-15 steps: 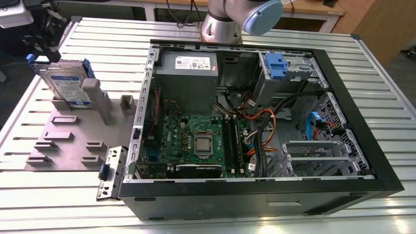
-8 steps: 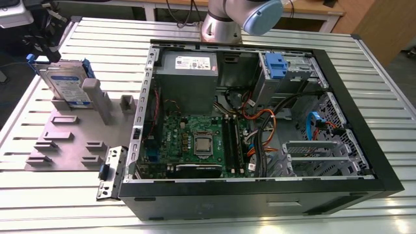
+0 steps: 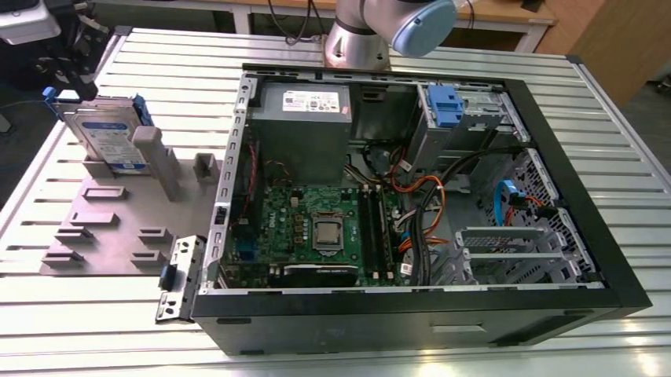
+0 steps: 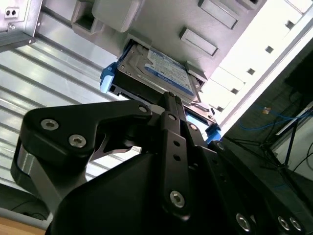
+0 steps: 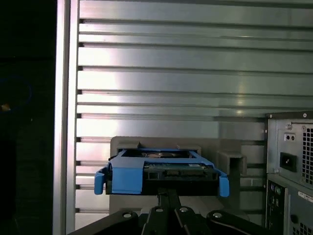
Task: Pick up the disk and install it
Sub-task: 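Pick up the disk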
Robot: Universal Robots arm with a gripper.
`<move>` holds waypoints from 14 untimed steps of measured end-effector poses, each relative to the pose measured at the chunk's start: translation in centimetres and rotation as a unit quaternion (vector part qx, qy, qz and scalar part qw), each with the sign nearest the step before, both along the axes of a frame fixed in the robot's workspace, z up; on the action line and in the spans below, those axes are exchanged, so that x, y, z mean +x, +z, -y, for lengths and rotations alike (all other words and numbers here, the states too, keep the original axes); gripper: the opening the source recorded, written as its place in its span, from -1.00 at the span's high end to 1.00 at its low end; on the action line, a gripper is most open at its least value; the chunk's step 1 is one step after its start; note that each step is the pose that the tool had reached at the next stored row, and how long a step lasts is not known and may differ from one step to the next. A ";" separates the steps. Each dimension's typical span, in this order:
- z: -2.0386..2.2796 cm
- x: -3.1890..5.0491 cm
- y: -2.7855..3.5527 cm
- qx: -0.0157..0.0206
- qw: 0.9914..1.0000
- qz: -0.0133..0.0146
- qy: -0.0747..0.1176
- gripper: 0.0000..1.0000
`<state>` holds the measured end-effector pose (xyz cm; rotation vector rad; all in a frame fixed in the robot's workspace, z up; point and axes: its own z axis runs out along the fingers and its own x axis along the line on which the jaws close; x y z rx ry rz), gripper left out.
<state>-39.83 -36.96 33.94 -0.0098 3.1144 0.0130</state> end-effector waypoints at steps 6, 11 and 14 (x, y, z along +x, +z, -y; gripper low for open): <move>0.00 0.00 0.00 0.000 0.998 0.000 0.060 0.79; 0.00 0.00 0.00 0.000 0.995 0.000 0.103 0.79; 0.00 0.00 0.00 0.000 0.992 0.000 0.129 0.79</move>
